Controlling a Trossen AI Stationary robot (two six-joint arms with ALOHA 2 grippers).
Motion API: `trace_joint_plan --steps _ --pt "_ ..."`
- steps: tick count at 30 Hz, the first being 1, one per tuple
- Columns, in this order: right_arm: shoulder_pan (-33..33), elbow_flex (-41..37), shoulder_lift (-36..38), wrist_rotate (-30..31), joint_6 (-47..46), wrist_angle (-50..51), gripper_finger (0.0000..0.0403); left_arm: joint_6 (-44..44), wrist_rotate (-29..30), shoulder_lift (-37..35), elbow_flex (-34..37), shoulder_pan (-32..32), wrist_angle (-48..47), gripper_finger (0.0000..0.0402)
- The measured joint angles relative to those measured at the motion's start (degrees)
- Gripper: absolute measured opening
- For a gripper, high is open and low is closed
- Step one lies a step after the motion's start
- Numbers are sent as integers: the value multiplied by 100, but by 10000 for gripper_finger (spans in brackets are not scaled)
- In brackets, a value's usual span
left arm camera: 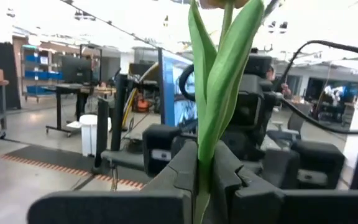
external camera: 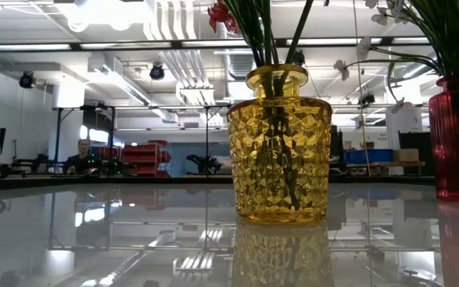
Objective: Sort flowers into vase by color
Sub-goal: Put the pink tulip into the red vase
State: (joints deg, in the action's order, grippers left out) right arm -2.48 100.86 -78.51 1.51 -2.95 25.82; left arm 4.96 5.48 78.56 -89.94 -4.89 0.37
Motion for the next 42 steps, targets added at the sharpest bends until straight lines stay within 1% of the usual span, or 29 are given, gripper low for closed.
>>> trace_joint_plan --steps 3,4,7,9,14,17,19,22,25,28,30,33,35,39,42 --pt "-10 0 30 30 1 -148 215 14 -10 283 -187 8 308 0" --pt "-20 0 41 143 1 -184 215 16 -53 379 -236 18 384 0" --pt "-25 2 79 727 -69 -199 215 22 -192 610 -414 41 459 0" --pt "-28 0 117 909 -53 -222 214 24 -202 699 -509 60 467 0" --pt "-26 2 217 905 -6 -308 214 59 -217 884 -687 81 515 0" --pt "-7 2 213 858 65 -277 207 129 -332 962 -695 87 501 0" --pt "24 2 206 852 66 -256 194 153 -335 994 -691 90 507 0" --pt "24 2 200 701 59 -239 160 155 -336 1021 -690 87 515 0" --pt "26 2 191 573 -1 -216 111 155 -335 1032 -688 87 508 0" --pt "37 2 192 551 -1 -209 53 154 -315 1027 -688 87 421 4" --pt "37 1 198 554 9 -178 22 148 -319 994 -688 87 277 18" --pt "37 0 219 552 -37 -176 17 111 -334 887 -712 87 -85 55" --pt "37 0 268 554 -43 -197 15 35 -330 849 -899 87 -504 86" --pt "37 0 460 565 -14 -184 14 -170 -310 800 -1577 87 -1926 145" --pt "37 0 704 600 60 -24 14 -256 -296 800 -2068 112 -2909 175"
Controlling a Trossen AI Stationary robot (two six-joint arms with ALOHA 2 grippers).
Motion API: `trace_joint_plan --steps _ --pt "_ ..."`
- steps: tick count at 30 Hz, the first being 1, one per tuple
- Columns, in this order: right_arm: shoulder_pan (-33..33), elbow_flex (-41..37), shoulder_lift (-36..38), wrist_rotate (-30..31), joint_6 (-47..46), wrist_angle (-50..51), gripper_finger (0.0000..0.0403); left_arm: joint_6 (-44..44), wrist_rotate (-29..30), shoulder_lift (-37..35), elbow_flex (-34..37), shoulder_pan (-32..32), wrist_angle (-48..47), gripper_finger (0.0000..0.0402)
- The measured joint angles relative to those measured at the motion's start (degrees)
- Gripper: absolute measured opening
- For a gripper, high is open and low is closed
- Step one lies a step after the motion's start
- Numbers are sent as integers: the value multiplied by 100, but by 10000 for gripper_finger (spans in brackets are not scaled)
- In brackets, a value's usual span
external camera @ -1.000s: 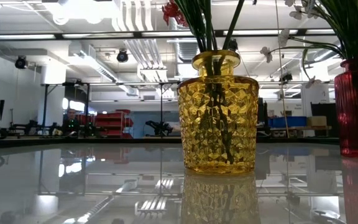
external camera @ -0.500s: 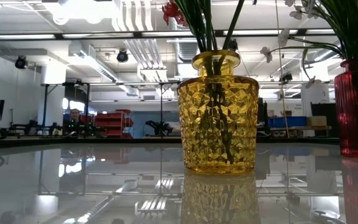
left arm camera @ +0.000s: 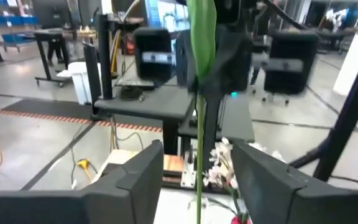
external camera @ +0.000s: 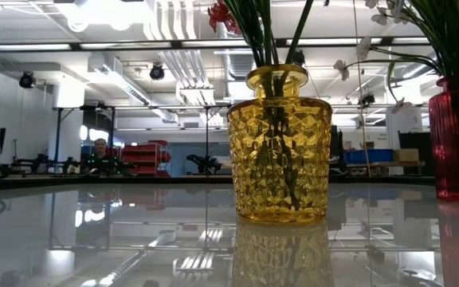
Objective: Sort flowers into vase by color
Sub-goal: Put the pink tulip into the red vase
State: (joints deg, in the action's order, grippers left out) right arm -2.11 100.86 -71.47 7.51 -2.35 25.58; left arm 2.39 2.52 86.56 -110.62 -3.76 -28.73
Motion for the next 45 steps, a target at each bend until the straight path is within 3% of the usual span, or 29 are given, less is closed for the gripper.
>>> trace_joint_plan --steps 6,12,19,23,32,45 --pt "30 2 595 -78 73 790 13 -75 1 -21 -414 176 -544 193" --pt "50 0 1276 -1595 36 1440 13 -207 -7 -26 -317 275 -391 188" --pt "50 2 2002 -2665 -60 1854 13 -122 1 0 -211 272 -136 182" --pt "50 -90 2388 -2725 153 2435 13 5 1 37 -211 272 118 180" --pt "48 -1046 3118 -2965 475 2609 13 297 294 61 -211 272 375 180" --pt "48 -2707 3972 -2844 181 1589 13 568 314 253 -209 272 691 180"
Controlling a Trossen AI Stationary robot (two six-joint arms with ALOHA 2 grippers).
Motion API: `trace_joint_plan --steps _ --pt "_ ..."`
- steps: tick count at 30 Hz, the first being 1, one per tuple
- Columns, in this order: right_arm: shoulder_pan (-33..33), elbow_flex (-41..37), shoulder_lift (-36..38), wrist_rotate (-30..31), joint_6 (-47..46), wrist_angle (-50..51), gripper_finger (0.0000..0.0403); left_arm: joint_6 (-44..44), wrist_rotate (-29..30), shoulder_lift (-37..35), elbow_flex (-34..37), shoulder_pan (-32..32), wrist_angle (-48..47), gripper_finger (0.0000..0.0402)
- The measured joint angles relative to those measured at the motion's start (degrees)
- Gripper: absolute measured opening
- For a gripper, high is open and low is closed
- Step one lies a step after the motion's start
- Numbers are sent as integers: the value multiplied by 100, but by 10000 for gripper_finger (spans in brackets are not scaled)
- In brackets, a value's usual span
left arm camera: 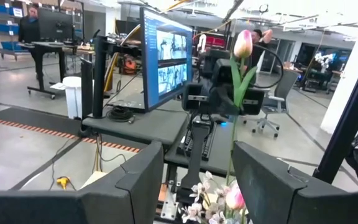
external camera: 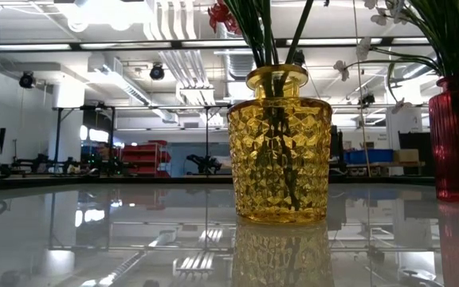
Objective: Sort flowers into vase by color
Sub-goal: Put the pink tulip into the red vase
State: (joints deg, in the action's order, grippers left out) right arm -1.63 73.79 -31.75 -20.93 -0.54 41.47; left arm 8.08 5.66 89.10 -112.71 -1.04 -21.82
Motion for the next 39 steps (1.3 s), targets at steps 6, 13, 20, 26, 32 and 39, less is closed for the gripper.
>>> trace_joint_plan --steps 6,13,20,26,32,39 --pt "0 -597 352 -11 -142 -738 13 49 179 42 0 0 34 180" --pt "0 -1330 534 -73 -203 -1425 13 149 268 72 0 -2 38 180" --pt "0 -1966 610 -343 -262 -2033 13 210 368 74 0 -4 38 180" --pt "0 -2443 622 -365 -289 -2134 13 256 436 74 0 -9 38 180" --pt "0 -2808 621 -356 -402 -2295 13 300 440 74 0 -9 36 180" --pt "0 -2818 629 -509 -625 -2328 13 321 441 74 0 -7 36 180"
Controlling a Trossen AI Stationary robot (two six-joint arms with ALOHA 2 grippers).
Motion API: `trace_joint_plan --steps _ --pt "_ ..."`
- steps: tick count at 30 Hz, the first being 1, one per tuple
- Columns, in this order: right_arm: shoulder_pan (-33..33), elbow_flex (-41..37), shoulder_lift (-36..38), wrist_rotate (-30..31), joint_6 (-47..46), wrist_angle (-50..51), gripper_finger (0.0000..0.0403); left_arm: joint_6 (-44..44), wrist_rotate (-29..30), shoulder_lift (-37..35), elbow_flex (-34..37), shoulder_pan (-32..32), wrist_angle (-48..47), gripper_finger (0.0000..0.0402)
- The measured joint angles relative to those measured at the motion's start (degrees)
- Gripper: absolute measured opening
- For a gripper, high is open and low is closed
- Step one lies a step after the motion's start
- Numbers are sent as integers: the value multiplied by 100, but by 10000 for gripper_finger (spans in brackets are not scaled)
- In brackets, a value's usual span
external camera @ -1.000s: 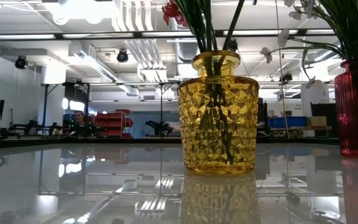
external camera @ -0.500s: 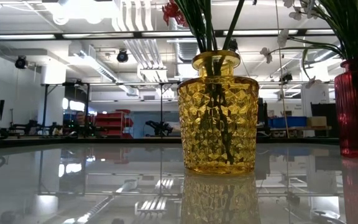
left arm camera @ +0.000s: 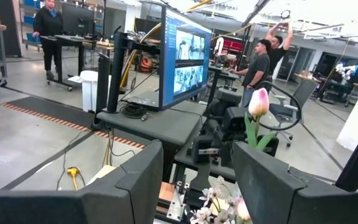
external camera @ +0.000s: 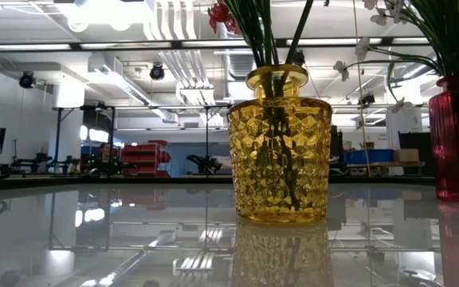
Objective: Sort flowers into vase by color
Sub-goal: Put the pink tulip into the red vase
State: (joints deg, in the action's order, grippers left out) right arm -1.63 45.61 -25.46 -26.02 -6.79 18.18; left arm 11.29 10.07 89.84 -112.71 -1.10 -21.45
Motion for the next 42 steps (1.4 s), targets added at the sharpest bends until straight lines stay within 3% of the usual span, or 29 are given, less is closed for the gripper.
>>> trace_joint_plan --steps 8,16,22,28,42 --pt "0 923 37 4 49 200 13 0 2 0 0 -1 0 180" --pt "0 2546 41 4 193 2410 13 0 2 0 0 0 0 180" --pt "0 3094 61 5 218 3658 13 0 2 0 0 0 0 180" --pt "-2 2634 319 50 438 3539 13 28 2 61 -2 33 106 180" --pt "-7 141 1591 -451 -223 1199 13 181 -158 482 2 44 -237 180"
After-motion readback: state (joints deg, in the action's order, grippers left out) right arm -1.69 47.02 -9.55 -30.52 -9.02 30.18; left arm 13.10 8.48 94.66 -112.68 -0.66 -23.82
